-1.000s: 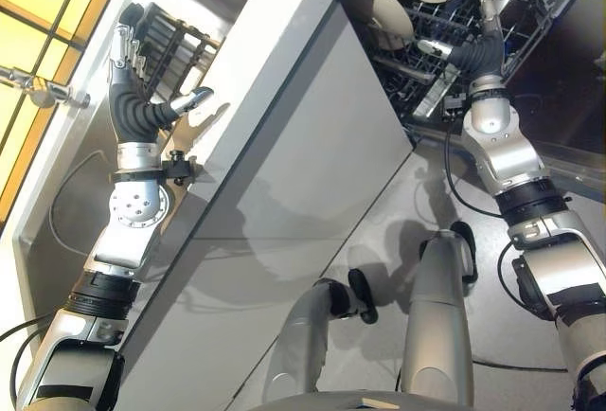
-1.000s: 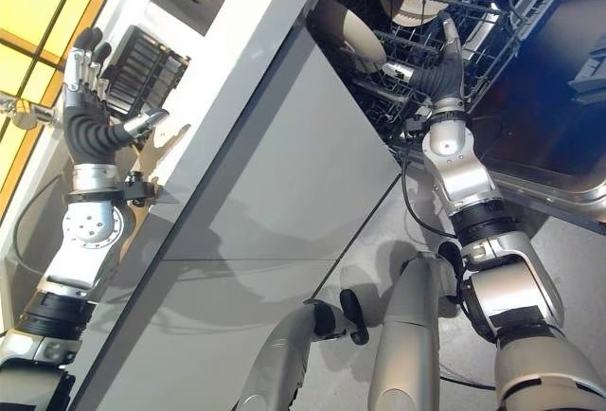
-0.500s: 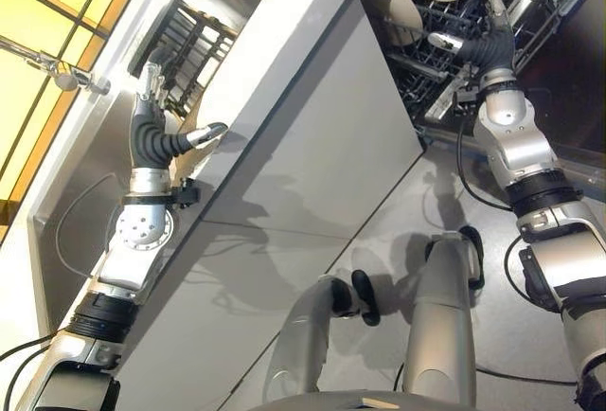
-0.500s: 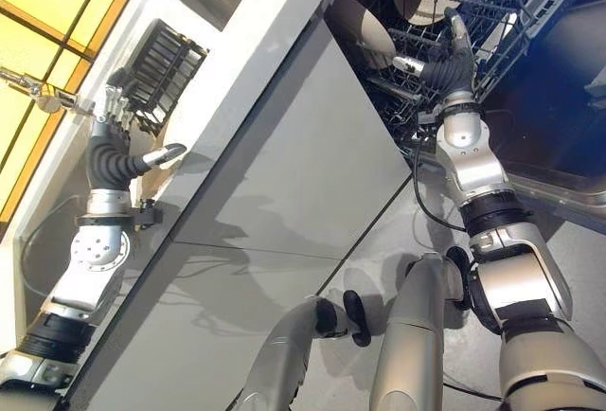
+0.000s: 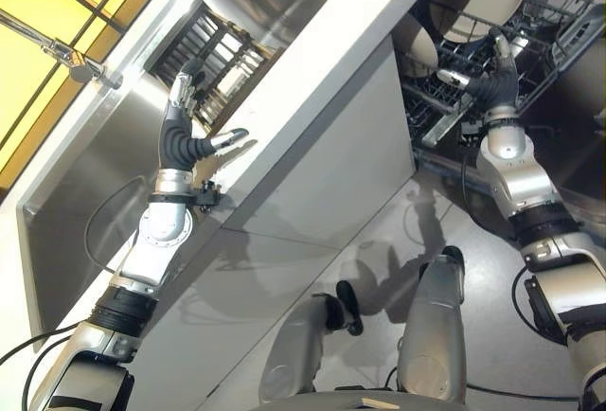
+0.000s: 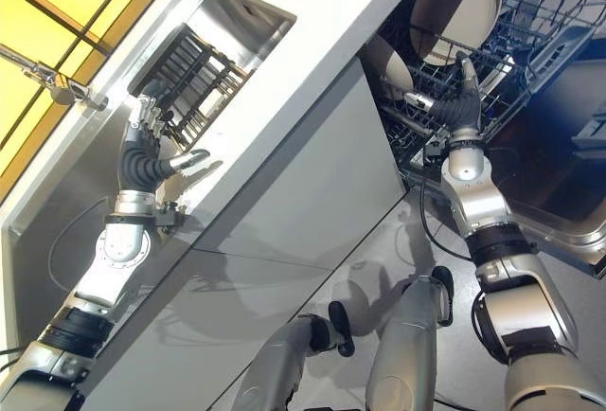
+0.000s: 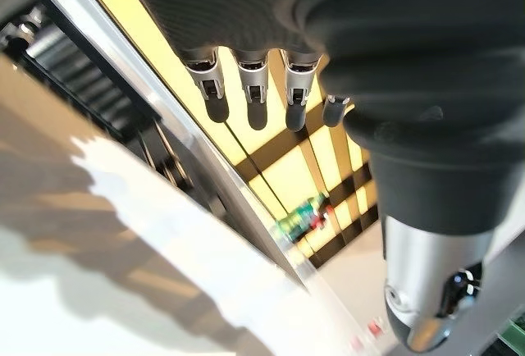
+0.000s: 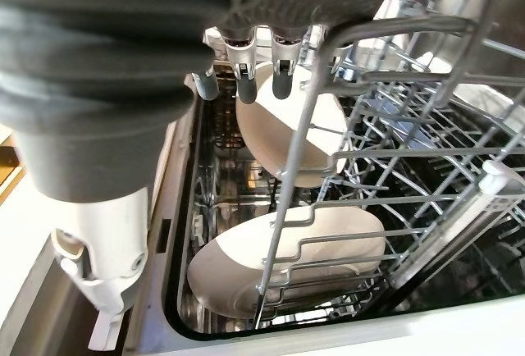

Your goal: Pick up plates and place into dishwasher.

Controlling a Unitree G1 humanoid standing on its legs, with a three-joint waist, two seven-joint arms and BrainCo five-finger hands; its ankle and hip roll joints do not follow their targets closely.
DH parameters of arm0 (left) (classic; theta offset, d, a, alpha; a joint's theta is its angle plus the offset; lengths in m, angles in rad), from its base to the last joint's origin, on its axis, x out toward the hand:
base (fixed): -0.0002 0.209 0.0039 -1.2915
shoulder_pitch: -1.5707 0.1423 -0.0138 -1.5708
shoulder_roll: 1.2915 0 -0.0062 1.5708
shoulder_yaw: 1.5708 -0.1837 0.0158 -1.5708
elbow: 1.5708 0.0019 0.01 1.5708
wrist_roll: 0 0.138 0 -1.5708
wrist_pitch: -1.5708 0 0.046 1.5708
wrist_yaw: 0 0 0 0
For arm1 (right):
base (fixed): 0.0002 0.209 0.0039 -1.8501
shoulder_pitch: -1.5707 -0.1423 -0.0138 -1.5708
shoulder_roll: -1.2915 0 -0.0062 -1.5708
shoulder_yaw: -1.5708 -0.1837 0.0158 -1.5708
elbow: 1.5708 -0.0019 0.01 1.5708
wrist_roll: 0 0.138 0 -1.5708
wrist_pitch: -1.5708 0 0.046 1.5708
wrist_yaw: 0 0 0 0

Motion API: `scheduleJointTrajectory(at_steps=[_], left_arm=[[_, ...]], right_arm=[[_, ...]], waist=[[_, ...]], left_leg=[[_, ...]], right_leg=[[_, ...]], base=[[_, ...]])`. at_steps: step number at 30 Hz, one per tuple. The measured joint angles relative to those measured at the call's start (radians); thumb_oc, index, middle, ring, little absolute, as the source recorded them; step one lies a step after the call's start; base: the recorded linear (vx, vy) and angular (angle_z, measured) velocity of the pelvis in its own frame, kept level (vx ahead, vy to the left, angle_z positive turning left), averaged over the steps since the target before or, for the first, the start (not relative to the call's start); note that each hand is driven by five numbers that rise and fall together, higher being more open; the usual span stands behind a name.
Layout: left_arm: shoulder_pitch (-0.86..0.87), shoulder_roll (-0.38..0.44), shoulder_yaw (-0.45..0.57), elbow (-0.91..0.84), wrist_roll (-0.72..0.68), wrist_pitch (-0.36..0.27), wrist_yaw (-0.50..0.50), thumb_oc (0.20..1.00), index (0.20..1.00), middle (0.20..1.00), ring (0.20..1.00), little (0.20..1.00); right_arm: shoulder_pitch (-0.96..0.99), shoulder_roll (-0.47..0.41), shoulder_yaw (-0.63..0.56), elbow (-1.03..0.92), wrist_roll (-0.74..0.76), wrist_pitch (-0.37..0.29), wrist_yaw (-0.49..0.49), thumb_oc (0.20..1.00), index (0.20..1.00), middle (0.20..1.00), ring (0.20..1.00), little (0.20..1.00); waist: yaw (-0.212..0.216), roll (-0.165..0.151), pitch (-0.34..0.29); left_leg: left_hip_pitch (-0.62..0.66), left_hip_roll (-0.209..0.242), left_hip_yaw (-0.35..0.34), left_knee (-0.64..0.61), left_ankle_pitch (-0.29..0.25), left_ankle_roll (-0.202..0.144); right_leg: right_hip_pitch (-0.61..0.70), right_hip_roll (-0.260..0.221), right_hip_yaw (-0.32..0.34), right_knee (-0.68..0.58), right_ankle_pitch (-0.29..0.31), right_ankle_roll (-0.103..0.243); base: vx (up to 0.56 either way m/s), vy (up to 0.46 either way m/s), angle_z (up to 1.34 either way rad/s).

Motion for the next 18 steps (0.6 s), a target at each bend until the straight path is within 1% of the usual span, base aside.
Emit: scheduleJointTrajectory(at_steps=[3, 4, 8, 11, 14, 18], left_arm=[[-0.01, 0.0, 0.03, 0.0, 0.001, 0.005, 0.0, 1.0, 1.0, 1.0, 1.0, 1.0], [-0.01, 0.0, 0.031, 0.0, 0.001, 0.007, 0.0, 1.0, 1.0, 1.0, 1.0, 1.0], [-0.012, -0.001, 0.031, 0.0, 0.005, 0.025, -0.005, 1.0, 1.0, 1.0, 1.0, 1.0], [-0.009, -0.001, 0.037, -0.001, 0.041, 0.026, -0.015, 1.0, 1.0, 1.0, 1.0, 1.0], [-0.003, -0.001, 0.039, -0.001, 0.046, 0.03, -0.027, 1.0, 1.0, 1.0, 1.0, 1.0], [0.037, -0.002, 0.073, -0.003, 0.08, 0.038, -0.053, 1.0, 1.0, 1.0, 1.0, 1.0]], right_arm=[[0.063, 0.022, -0.036, -0.07, -0.04, 0.016, -0.049, 1.0, 1.0, 1.0, 1.0, 1.0], [0.082, 0.027, -0.044, -0.09, -0.058, 0.021, -0.068, 1.0, 1.0, 1.0, 1.0, 1.0], [0.141, 0.042, -0.069, -0.145, -0.102, 0.054, -0.122, 1.0, 1.0, 1.0, 1.0, 1.0], [0.205, 0.067, -0.075, -0.204, -0.123, 0.059, -0.138, 1.0, 1.0, 1.0, 1.0, 1.0], [0.25, 0.081, -0.08, -0.242, -0.142, 0.071, -0.164, 1.0, 1.0, 1.0, 1.0, 1.0], [0.358, 0.118, -0.159, -0.29, -0.169, 0.081, -0.22, 1.0, 1.0, 1.0, 1.0, 1.0]], waist=[[-0.001, -0.021, 0.015], [-0.001, -0.021, 0.015], [-0.001, -0.038, 0.025], [-0.001, -0.064, 0.017], [-0.003, -0.086, 0.012], [-0.01, -0.114, -0.001]], left_leg=[[0.024, 0.006, -0.004, -0.023, 0.003, 0.001], [0.026, 0.01, -0.007, -0.027, 0.006, -0.005], [0.078, 0.011, -0.002, -0.059, 0.006, -0.004], [0.099, 0.017, -0.002, -0.074, 0.006, -0.004], [0.112, 0.018, 0.002, -0.078, 0.002, 0.001], [0.132, 0.019, 0.013, -0.076, -0.01, 0.006]], right_leg=[[0.031, 0.007, -0.014, -0.026, 0.005, -0.006], [0.043, 0.013, -0.017, -0.038, 0.009, -0.006], [0.098, 0.019, -0.022, -0.081, 0.018, 0.009], [0.131, 0.03, -0.022, -0.113, 0.023, 0.016], [0.151, 0.032, -0.02, -0.134, 0.026, 0.018], [0.177, 0.037, -0.011, -0.161, 0.035, 0.023]], base=[[0.03, -0.078, 0.04], [0.02, -0.077, 0.05], [0.02, -0.072, -0.01], [0.03, -0.054, 0.02], [0.04, -0.017, -0.01], [0.06, 0.041, -0.09]])
